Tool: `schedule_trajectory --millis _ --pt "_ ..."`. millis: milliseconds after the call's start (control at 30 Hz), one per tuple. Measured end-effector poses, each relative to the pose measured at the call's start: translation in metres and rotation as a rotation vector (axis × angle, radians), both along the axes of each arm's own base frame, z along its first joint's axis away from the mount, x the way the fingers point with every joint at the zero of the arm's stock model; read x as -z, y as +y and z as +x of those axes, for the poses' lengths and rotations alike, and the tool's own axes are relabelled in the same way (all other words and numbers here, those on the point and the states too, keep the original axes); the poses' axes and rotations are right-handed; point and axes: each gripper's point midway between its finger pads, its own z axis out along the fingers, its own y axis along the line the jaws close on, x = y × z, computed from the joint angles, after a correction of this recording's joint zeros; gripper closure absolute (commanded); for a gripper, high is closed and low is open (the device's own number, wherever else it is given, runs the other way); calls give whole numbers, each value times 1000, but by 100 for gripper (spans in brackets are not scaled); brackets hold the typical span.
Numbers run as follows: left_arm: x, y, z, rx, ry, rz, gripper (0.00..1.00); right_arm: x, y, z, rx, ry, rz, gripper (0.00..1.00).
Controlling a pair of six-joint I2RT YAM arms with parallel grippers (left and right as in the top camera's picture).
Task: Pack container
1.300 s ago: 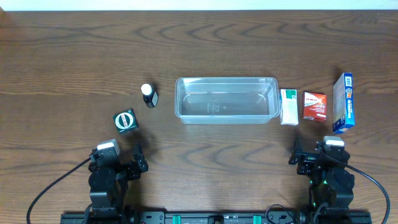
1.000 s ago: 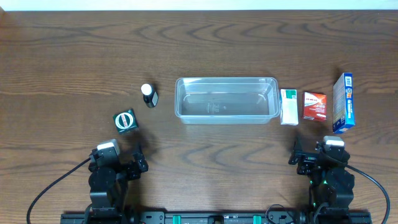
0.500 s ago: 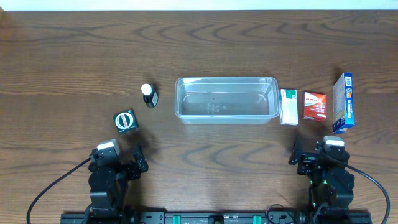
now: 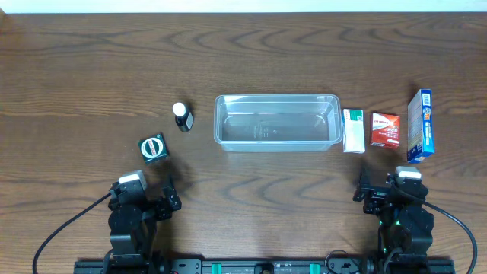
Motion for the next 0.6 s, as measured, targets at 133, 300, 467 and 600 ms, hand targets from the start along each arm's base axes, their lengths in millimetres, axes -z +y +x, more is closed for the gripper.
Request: schedule_trajectory --millis 133,300,467,600 --pt "0 0 0 0 0 0 2 0 0 0 0 0 0 1" --pt "0 0 0 0 0 0 2 0 0 0 0 0 0 1" --pt "0 0 0 0 0 0 2 -6 2 2 -8 -26 10 1" --pt "0 0 0 0 0 0 2 -29 6 11 -11 -135 78 1"
